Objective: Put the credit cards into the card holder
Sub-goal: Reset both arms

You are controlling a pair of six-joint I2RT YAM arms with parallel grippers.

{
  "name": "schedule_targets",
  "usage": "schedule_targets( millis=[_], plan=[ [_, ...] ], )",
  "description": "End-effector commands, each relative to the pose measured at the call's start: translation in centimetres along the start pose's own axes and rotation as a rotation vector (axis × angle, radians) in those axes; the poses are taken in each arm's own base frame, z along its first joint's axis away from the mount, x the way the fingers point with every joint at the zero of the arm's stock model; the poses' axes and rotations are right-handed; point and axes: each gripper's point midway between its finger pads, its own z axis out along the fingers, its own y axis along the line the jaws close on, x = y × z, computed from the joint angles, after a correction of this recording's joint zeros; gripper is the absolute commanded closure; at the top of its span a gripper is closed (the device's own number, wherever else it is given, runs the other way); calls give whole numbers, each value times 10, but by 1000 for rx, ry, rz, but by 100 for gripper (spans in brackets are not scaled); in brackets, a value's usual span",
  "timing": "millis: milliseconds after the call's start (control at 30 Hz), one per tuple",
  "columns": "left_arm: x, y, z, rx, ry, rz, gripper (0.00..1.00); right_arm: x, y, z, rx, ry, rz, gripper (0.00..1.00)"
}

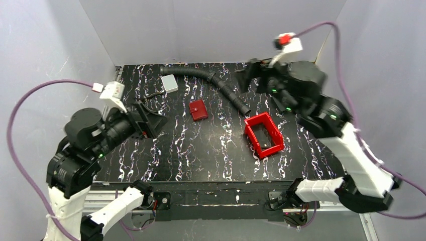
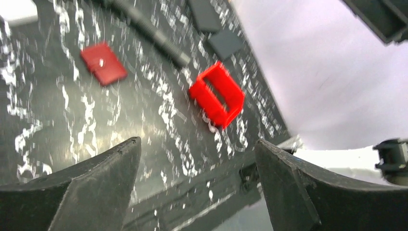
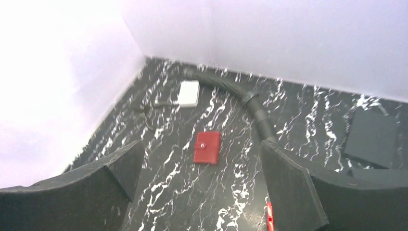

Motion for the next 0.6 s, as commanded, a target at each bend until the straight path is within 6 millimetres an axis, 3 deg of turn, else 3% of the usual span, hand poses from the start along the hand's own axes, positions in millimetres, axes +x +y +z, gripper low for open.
schedule_targets(
  millis=[0, 100, 200, 433, 567],
  plan=[
    [-61, -26, -35, 81, -282, 77, 12, -35, -29, -47, 75, -124, -16, 2],
    [-82, -35, -55, 115, -394, 94, 10, -69, -39, -83, 76, -244, 4, 2],
    [-91, -42, -67, 145, -453, 100, 9, -88, -48, -105, 97, -307, 21, 2],
    [-92, -42, -66, 142, -457, 97, 9, -90, -67, -125, 158, -380, 66, 2],
    [-88, -43, -63, 153, -440, 89, 9, -88, -66, -129, 139, -384, 70, 2]
  ],
)
